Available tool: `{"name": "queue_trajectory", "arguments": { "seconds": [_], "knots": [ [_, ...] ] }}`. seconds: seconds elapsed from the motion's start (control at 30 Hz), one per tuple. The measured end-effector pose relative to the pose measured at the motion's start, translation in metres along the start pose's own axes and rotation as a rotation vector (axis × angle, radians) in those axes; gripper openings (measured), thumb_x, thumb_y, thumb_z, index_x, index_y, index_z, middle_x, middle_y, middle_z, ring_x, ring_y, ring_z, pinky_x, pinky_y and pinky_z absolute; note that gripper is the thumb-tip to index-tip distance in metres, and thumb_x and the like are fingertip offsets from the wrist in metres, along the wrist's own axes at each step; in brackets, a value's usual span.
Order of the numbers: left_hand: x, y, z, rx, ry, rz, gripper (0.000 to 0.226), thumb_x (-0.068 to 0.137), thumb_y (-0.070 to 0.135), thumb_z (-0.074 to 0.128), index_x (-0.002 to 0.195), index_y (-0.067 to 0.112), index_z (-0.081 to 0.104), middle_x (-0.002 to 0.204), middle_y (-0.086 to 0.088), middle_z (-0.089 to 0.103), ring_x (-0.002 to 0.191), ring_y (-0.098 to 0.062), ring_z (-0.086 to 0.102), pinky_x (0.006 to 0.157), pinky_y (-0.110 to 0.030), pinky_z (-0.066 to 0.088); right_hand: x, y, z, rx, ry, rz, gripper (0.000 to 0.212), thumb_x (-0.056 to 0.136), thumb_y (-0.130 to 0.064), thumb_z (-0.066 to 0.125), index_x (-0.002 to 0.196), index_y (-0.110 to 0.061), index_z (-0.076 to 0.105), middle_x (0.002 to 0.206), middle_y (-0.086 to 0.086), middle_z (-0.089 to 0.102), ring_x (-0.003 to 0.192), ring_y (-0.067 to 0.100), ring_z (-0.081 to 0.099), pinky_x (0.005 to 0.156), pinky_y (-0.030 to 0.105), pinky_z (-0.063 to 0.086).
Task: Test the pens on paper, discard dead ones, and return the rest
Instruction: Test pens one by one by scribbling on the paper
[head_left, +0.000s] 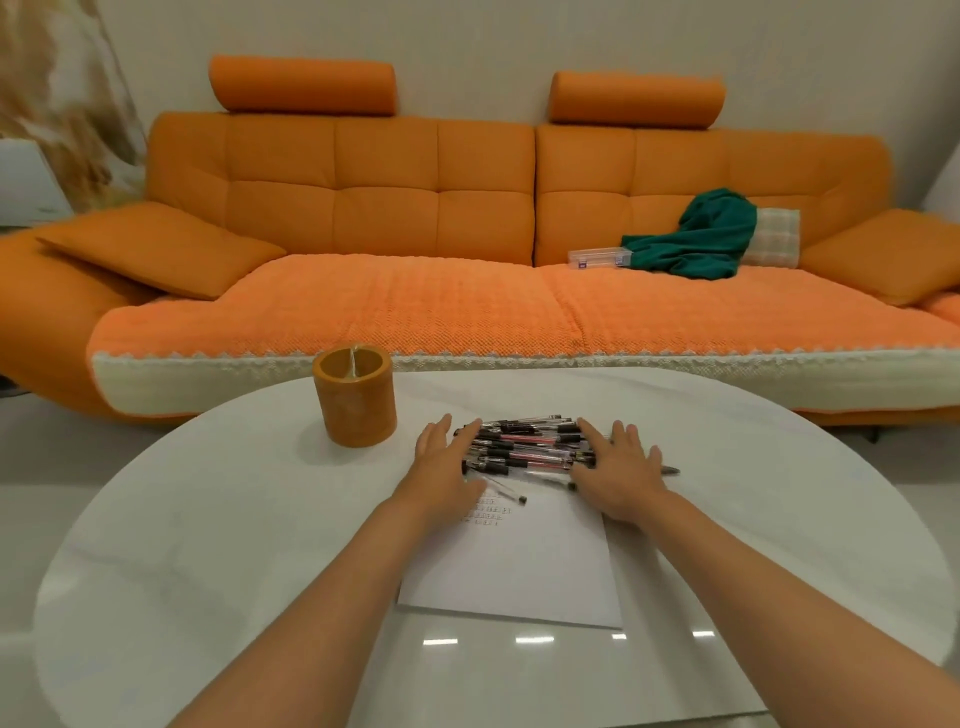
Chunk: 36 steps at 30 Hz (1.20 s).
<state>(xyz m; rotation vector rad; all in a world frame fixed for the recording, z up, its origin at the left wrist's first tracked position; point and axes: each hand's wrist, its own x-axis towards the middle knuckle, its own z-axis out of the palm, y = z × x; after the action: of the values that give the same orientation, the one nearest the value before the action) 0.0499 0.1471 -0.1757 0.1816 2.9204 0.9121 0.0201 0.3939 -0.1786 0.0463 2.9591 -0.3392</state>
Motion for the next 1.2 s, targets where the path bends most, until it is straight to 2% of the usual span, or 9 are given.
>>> {"name": "queue_trajectory", "arguments": {
  "seconds": [0.13, 0.33, 0.43, 0.53, 0.67, 0.9, 1.07, 1.13, 1.2],
  "knots": [
    [0.018, -0.005, 0.004, 0.289, 0.033, 0.144, 0.077, 0.097, 0.042, 0.055, 0.158, 0.042, 0.007, 0.167, 0.002, -0.009, 0.152, -0.022, -0.017, 0.122, -0.048, -0.009, 0.018, -0.016, 0.005, 0.025, 0.003, -0.117, 0.070, 0.097, -0.042, 0.036, 0.158, -0.035, 0.002, 0.166, 0.010, -0.006, 0.152, 0.028, -0.014, 0.121, 0.054, -0.006],
    [0.033, -0.014, 0.001, 0.337, -0.048, 0.157, 0.081, 0.096, 0.047, 0.050, 0.159, 0.038, -0.001, 0.167, 0.005, -0.011, 0.152, -0.019, -0.017, 0.121, -0.046, -0.013, 0.028, -0.032, 0.003, 0.224, 0.034, -0.339, 0.070, 0.096, -0.023, 0.044, 0.159, -0.022, 0.013, 0.167, 0.005, 0.004, 0.153, 0.020, -0.008, 0.123, 0.045, -0.009],
    [0.045, -0.011, -0.001, 0.311, -0.078, 0.173, 0.092, 0.089, 0.047, 0.056, 0.159, 0.033, -0.001, 0.167, 0.007, -0.010, 0.152, -0.017, -0.016, 0.122, -0.046, -0.012, 0.030, -0.018, -0.002, 0.138, 0.196, -0.225, 0.069, 0.092, -0.028, 0.046, 0.156, -0.034, 0.020, 0.166, -0.001, 0.007, 0.153, 0.019, -0.006, 0.116, 0.060, -0.012],
    [0.059, -0.003, -0.002, 0.316, -0.140, 0.211, 0.097, 0.086, 0.050, 0.058, 0.159, 0.033, -0.002, 0.167, 0.007, -0.010, 0.152, -0.015, -0.014, 0.123, -0.045, -0.010, 0.033, -0.007, 0.000, 0.062, 0.074, -0.059, 0.067, 0.094, -0.045, 0.039, 0.155, -0.044, 0.010, 0.167, 0.000, -0.005, 0.152, 0.025, -0.013, 0.113, 0.068, -0.008],
    [0.073, 0.002, -0.001, 0.352, -0.212, 0.215, 0.102, 0.084, 0.060, 0.060, 0.158, 0.037, -0.006, 0.167, 0.007, -0.012, 0.153, -0.016, -0.014, 0.122, -0.045, -0.009, 0.041, -0.019, 0.006, 0.123, 0.002, -0.171, 0.069, 0.094, -0.041, 0.042, 0.155, -0.046, 0.008, 0.167, 0.002, -0.005, 0.152, 0.022, -0.014, 0.116, 0.064, -0.010],
    [0.068, -0.019, -0.014, 0.357, -0.050, 0.188, 0.096, 0.077, 0.073, 0.057, 0.156, 0.032, 0.022, 0.144, 0.001, 0.031, 0.131, -0.021, 0.025, 0.110, -0.036, 0.025, 0.059, -0.059, 0.008, 0.226, -0.058, -0.381, 0.084, 0.071, -0.035, 0.045, 0.153, -0.037, 0.027, 0.163, 0.006, 0.017, 0.151, 0.023, 0.003, 0.118, 0.059, -0.008],
    [0.070, -0.032, -0.020, 0.298, -0.050, 0.195, 0.097, 0.072, 0.073, 0.066, 0.150, 0.025, 0.034, 0.166, 0.003, -0.004, 0.152, -0.018, -0.011, 0.123, -0.045, 0.003, 0.061, -0.077, 0.007, 0.019, -0.043, -0.486, 0.087, 0.074, -0.045, 0.043, 0.156, -0.033, 0.017, 0.165, 0.002, 0.008, 0.153, 0.020, -0.005, 0.114, 0.066, -0.014],
    [0.077, -0.032, -0.024, 0.294, -0.132, 0.171, 0.097, 0.070, 0.073, 0.067, 0.146, 0.022, 0.033, 0.166, -0.001, 0.010, 0.153, -0.022, 0.005, 0.124, -0.046, 0.003, 0.067, -0.080, 0.002, -0.033, -0.124, -0.525, 0.097, 0.078, -0.046, 0.053, 0.158, -0.028, 0.002, 0.166, 0.002, -0.010, 0.152, 0.018, -0.017, 0.117, 0.062, -0.010],
    [0.080, -0.030, -0.027, 0.236, -0.153, 0.148, 0.084, 0.069, 0.068, 0.070, 0.134, 0.025, 0.038, 0.140, 0.002, 0.046, 0.130, -0.023, 0.041, 0.116, -0.047, 0.028, 0.074, -0.084, -0.002, -0.110, -0.189, -0.545, 0.105, 0.083, -0.042, 0.062, 0.157, -0.024, -0.010, 0.165, 0.001, -0.019, 0.150, 0.018, -0.021, 0.119, 0.059, -0.007]
  ]
}}
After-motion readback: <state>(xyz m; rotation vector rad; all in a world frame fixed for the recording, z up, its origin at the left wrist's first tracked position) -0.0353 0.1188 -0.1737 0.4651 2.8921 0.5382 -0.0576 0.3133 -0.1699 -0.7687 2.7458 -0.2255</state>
